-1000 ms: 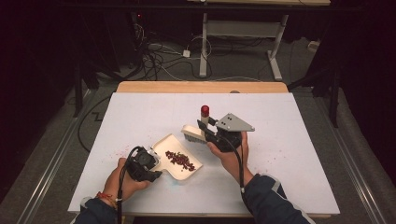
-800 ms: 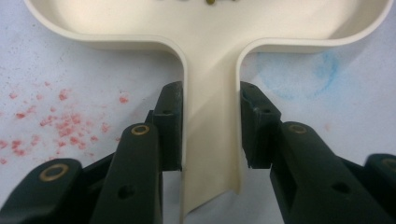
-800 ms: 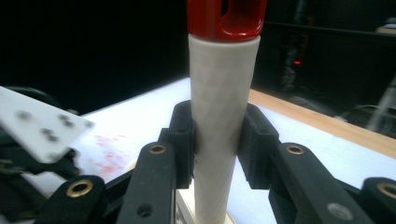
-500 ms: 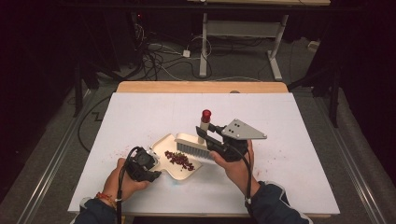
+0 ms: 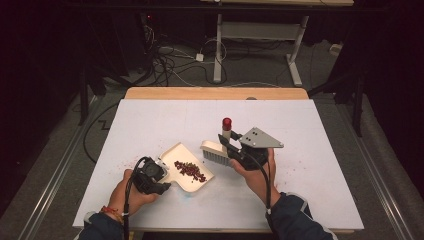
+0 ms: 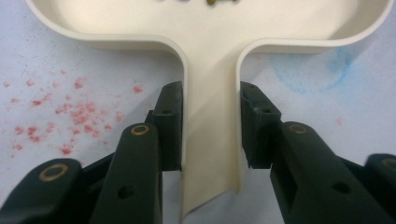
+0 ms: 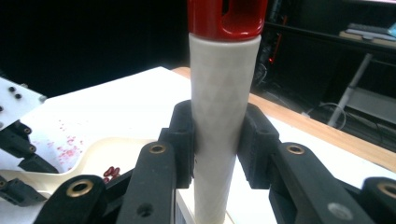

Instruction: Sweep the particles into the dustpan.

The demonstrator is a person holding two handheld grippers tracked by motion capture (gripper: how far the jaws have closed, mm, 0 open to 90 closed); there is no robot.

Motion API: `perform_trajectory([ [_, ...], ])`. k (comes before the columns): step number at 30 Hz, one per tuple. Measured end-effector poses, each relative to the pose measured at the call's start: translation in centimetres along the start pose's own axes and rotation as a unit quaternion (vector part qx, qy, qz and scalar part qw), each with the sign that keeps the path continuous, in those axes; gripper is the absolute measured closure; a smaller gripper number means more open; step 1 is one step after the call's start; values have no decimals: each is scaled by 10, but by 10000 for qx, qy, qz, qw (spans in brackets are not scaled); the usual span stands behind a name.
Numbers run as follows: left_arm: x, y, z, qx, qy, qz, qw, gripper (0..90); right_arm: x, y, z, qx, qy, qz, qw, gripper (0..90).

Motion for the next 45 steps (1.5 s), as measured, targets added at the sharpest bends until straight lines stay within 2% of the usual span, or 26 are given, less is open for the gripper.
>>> perform_trajectory([
  [2, 0, -1, 0, -2, -3, -6, 10000, 630, 0, -6, -1, 129, -62, 20, 9999, 696],
  [3, 0, -1, 0, 2, 0, -14, 10000, 630, -1, -14, -1, 343, -103, 87, 9993, 696],
  [6, -1, -2, -1, 29, -13, -3, 10000, 630, 0, -20, -1, 382, -126, 19, 9992, 696],
  [7, -2, -3, -1, 37, -11, -11, 10000, 630, 2, -22, -3, 523, -97, 118, 9985, 696],
  [10, -3, -4, -1, 37, -11, -61, 10000, 630, 5, -24, -6, 607, -85, 159, 9980, 696],
  [15, -4, -5, -1, 38, -21, -79, 10000, 630, 13, -20, -13, 493, 59, 139, 9987, 696],
  [18, -4, -5, -2, 37, -29, -77, 10000, 631, 15, -14, -16, 293, 137, 62, 9995, 696],
  [23, -5, -5, -2, 29, -20, -101, 9999, 631, 8, -7, -11, 48, 83, -16, 10000, 696],
  [28, -7, -6, -4, 64, -20, -115, 9999, 631, 0, -6, -4, 60, -62, -26, 10000, 696],
  [30, -10, -7, -6, 62, -13, -154, 9999, 631, 1, -6, -4, 121, -53, 45, 9999, 696],
  [32, -13, -10, -6, 77, -6, -229, 9997, 630, 2, -6, -5, 126, -33, 6, 9999, 696],
  [39, -22, -17, -7, 131, -5, -441, 9989, 629, 10, -3, -14, 225, 3, 125, 9997, 696],
  [45, -29, -21, -9, 180, -8, -578, 9982, 629, 16, 5, -27, 344, -25, 154, 9993, 695],
])
Point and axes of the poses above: each handheld gripper's, and its own axes: z roughly forward along the jaws, x roughly out of its top, y roughly to its right, the point moved 4 cm from there along z, roughly forward along the jaws, and after that the axes turned 10 degrees about z, right-handed, at the moved point
